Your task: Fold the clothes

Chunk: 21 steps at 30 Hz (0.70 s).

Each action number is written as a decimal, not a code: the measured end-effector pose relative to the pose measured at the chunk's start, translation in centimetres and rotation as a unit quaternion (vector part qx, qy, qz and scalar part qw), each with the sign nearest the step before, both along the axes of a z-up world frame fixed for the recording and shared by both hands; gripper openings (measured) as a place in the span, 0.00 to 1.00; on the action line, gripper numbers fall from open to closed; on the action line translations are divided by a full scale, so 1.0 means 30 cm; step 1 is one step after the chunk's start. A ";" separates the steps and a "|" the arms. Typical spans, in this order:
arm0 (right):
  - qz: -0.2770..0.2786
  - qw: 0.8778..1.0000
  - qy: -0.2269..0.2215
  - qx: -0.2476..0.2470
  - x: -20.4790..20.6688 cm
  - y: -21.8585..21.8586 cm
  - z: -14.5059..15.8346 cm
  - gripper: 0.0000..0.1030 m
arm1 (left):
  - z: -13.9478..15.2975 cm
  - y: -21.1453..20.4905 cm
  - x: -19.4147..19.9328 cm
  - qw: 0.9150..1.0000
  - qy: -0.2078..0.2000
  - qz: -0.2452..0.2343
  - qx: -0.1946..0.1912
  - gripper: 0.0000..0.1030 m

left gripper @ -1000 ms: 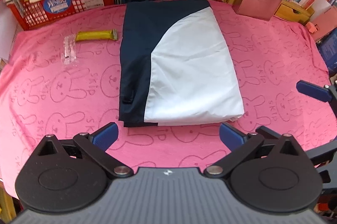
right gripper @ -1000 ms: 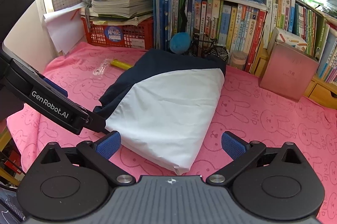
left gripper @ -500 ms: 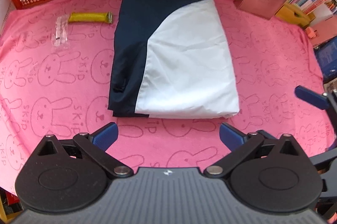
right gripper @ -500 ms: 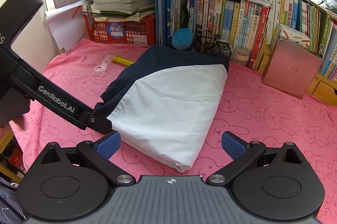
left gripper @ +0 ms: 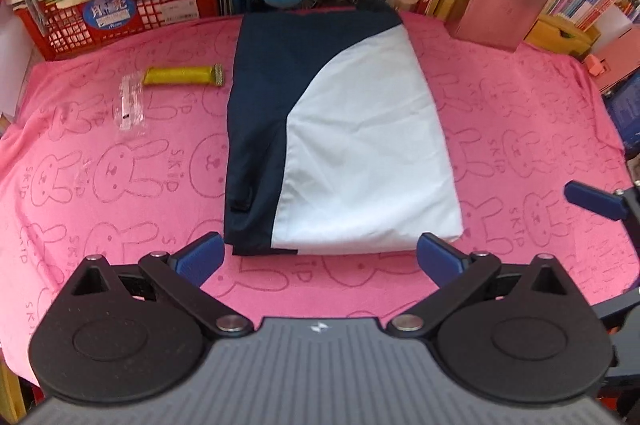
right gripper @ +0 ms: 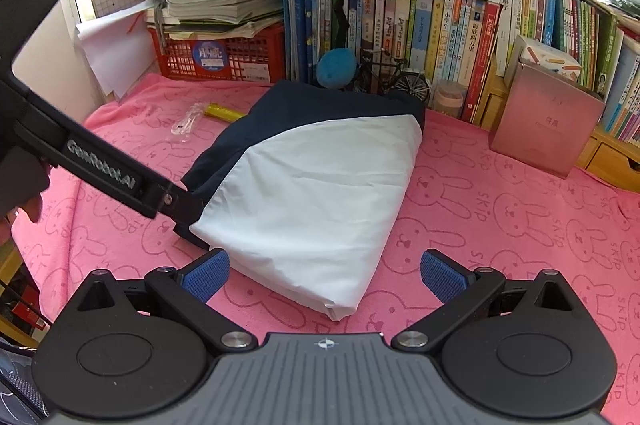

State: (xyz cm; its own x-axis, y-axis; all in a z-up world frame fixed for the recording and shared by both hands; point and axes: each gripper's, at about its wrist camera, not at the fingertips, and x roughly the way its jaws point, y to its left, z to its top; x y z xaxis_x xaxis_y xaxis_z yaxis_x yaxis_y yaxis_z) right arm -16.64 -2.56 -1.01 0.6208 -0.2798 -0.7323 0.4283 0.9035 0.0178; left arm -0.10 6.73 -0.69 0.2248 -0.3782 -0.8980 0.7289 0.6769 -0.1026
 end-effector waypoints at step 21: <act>0.012 1.000 -0.003 -0.009 0.018 0.018 0.035 1.00 | 0.056 0.040 -0.059 0.992 -0.087 0.010 -0.093 1.00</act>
